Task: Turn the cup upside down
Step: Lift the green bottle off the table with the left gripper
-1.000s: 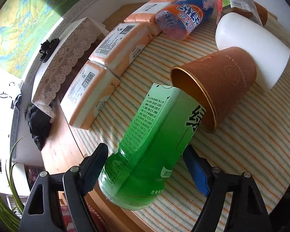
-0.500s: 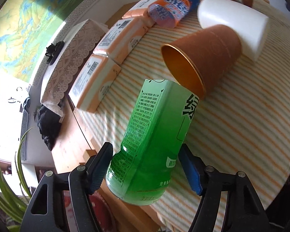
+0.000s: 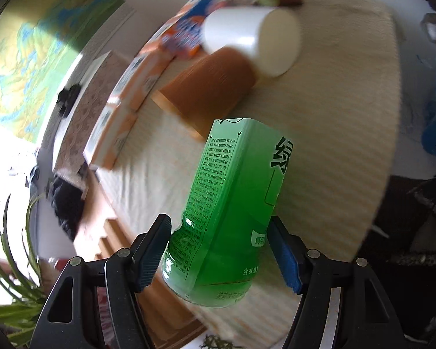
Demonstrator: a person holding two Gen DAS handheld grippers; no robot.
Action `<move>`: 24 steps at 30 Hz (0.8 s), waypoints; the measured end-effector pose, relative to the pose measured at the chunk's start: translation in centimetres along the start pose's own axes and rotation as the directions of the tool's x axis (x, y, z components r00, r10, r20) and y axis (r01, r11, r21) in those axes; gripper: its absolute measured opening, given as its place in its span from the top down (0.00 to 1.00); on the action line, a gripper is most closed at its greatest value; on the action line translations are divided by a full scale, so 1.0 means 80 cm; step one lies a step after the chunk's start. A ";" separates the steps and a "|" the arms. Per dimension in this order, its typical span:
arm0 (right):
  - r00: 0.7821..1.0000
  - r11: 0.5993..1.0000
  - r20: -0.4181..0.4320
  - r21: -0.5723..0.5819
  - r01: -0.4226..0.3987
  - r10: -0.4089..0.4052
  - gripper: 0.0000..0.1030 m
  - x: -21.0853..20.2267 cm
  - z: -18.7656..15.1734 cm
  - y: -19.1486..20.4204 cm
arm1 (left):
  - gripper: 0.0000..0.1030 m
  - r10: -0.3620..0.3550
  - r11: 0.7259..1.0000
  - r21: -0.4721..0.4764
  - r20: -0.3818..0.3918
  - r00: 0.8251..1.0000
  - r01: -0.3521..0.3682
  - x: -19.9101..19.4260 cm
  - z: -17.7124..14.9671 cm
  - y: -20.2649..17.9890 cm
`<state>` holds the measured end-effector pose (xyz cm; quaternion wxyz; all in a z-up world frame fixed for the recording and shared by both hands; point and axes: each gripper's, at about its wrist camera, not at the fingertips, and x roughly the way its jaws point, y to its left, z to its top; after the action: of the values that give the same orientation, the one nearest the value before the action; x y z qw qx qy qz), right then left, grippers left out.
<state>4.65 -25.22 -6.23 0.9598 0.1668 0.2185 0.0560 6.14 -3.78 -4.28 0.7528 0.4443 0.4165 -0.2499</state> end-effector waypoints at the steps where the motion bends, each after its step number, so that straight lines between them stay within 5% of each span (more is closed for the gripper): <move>1: 1.000 1.000 0.002 -0.002 0.001 -0.001 0.09 -0.002 0.000 0.000 | 0.31 -0.009 1.000 0.014 0.013 1.000 0.009 -0.003 0.008 -0.008; 10: 0.999 0.999 0.017 0.004 0.036 -0.036 0.09 -0.020 -0.003 -0.016 | 0.37 -0.068 0.993 0.103 0.083 0.994 0.060 -0.005 0.075 -0.044; 13: 0.999 0.999 0.004 -0.012 0.033 -0.033 0.09 -0.021 0.000 -0.019 | 0.36 -0.114 0.991 0.074 0.097 0.989 0.107 -0.005 0.080 -0.040; 16: 1.000 0.999 -0.004 -0.050 0.017 -0.017 0.09 -0.020 0.001 -0.013 | 0.16 -0.108 0.993 0.048 0.108 0.988 0.104 -0.010 0.077 -0.039; 21: 0.999 0.983 -0.022 -0.179 -0.036 0.033 0.09 -0.013 0.010 0.015 | 0.15 -0.110 0.993 -0.030 0.137 0.984 0.115 -0.024 0.054 -0.023; 24: 0.994 0.935 -0.057 -0.337 -0.107 0.093 0.09 -0.008 0.016 0.045 | 0.15 -0.113 0.980 -0.144 0.181 0.977 0.140 -0.043 0.029 -0.003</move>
<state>4.55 -22.35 -3.65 0.9655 0.0086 0.2161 0.1450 5.11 -5.88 -0.85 0.8008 0.3335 0.3957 -0.3015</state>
